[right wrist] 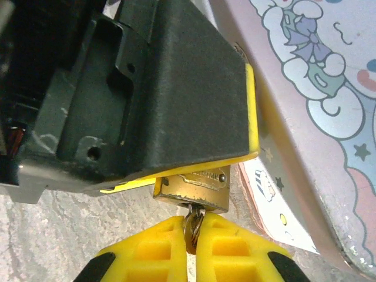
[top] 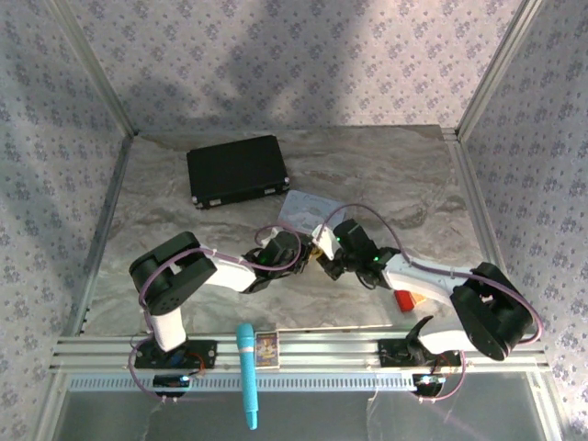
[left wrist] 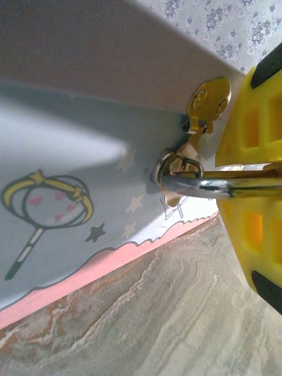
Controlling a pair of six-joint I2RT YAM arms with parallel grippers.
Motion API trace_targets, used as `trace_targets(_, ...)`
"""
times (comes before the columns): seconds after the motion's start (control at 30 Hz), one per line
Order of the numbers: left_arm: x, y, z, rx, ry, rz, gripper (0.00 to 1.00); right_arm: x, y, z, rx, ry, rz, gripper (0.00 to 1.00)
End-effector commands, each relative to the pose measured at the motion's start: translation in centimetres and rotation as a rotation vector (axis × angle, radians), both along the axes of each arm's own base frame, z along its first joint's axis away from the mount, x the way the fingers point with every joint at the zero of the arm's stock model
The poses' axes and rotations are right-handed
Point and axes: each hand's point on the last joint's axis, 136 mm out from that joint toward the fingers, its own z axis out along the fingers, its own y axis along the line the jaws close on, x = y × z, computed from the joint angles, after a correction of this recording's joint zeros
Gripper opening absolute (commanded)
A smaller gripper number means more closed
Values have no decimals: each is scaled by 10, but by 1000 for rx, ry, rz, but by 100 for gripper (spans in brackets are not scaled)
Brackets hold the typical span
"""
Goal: Unlock the padlock with the key
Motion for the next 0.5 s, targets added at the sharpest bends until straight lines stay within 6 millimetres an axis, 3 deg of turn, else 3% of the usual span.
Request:
trace_targets(0.0,-2,-3,12,-31,-9,-14,0,-2,7,5,116,63,-2,8)
trace_targets(0.23,-2,-4,10,-27,-6,-15,0,-1,3,10,234,134,-42,3)
trace_targets(0.47,-2,-4,8,-4,-2,-21,0,-1,-1,11,259,157,-64,5)
